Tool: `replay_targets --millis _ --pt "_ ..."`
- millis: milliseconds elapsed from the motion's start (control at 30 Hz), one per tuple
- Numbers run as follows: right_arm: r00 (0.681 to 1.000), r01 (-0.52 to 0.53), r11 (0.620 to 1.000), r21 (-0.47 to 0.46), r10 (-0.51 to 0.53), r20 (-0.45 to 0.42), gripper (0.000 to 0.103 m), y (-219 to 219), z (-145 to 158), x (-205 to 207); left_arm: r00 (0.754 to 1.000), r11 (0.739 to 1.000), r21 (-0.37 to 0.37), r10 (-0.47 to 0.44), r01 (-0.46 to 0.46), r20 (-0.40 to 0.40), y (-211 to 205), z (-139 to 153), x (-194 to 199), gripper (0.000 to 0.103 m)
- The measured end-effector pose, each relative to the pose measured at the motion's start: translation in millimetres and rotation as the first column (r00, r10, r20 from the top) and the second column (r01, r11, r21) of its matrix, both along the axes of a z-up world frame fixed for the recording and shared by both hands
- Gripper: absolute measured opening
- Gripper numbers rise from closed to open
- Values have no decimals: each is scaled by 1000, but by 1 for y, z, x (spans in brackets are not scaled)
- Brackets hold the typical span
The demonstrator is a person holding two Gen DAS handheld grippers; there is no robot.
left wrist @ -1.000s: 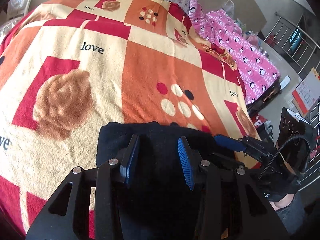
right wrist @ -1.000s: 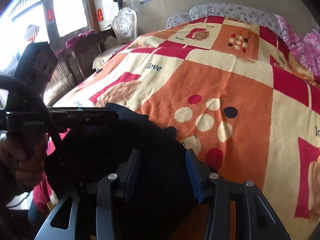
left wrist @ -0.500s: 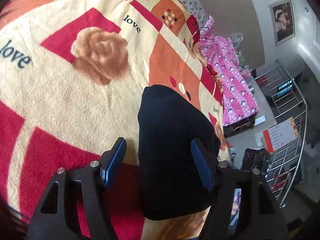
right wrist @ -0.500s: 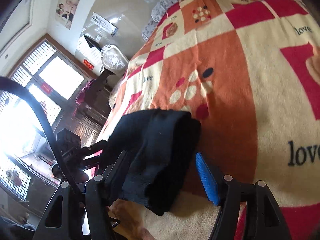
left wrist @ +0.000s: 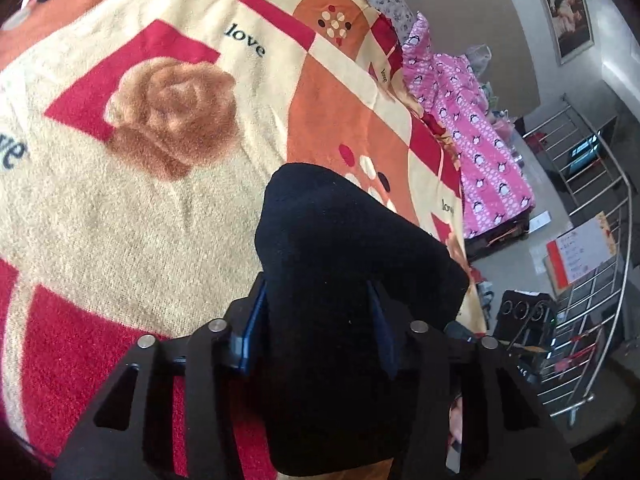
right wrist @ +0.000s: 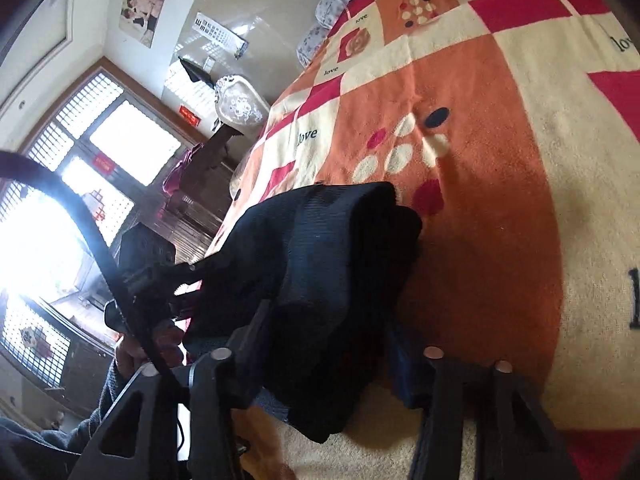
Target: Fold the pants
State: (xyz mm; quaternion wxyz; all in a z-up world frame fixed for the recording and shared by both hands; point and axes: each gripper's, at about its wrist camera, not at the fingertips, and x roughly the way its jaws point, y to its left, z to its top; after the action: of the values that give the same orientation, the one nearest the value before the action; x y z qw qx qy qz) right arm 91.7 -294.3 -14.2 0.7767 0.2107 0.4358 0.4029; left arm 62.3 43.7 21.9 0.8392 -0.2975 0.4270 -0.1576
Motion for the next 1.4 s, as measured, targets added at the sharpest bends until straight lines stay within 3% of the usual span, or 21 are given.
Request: replay_targets --millis 67,100,267,400,467,500,567,600,700,800,933,1000,1067,1200,1233,1300,1400 --pt "1000 4 1000 0 -4 29 32 -2 3 -2 999 989 148 -11 6 34 -18 14 -2 38" --pt "998 2 1000 -27 -1 58 30 0 9 -3 999 983 184 -16 6 49 -24 21 0 38" --pt "993 37 998 -58 -30 114 29 -9 38 21 997 991 128 -46 38 62 -33 35 48 38" --pt "998 49 998 -47 -47 46 29 -24 46 72 999 991 128 -48 44 26 -42 27 93 38" --pt "999 37 998 -49 -37 -1 29 -28 39 96 998 989 143 -45 49 -32 -46 14 107 41" --pt "999 34 998 -59 -36 -26 30 -30 32 104 998 987 154 -36 44 -58 -47 7 110 50" --pt "994 30 995 -92 -39 -100 35 -30 10 116 1000 990 140 -14 17 -27 -44 4 107 57" --pt "993 43 997 -69 -50 -111 43 -34 3 117 1000 990 142 -17 20 -18 -43 4 105 58" --pt "995 78 997 -3 -78 -57 44 -46 4 111 999 983 184 -9 1 43 -37 15 94 58" --pt "987 150 988 45 -153 46 44 -65 16 100 986 962 264 23 -67 165 -31 32 70 57" --pt "940 252 962 109 -270 209 44 -84 34 77 960 957 259 58 -131 272 -34 43 37 57" --pt "917 273 961 33 -271 292 44 -72 47 66 954 956 273 20 -105 299 -50 46 27 57" --pt "895 241 967 -83 -188 405 44 -44 61 54 955 954 296 -49 -42 294 -71 45 21 57" --pt "857 149 941 -304 31 515 44 17 77 46 958 906 420 -162 50 235 -110 26 17 58" --pt "853 132 935 -330 62 518 44 24 77 50 966 898 435 -166 65 199 -113 17 20 58" --pt "860 119 925 -361 86 503 44 34 73 66 962 888 456 -177 64 210 -116 10 21 58" --pt "917 70 910 -409 102 385 44 42 49 101 961 886 456 -190 80 199 -118 8 24 58"
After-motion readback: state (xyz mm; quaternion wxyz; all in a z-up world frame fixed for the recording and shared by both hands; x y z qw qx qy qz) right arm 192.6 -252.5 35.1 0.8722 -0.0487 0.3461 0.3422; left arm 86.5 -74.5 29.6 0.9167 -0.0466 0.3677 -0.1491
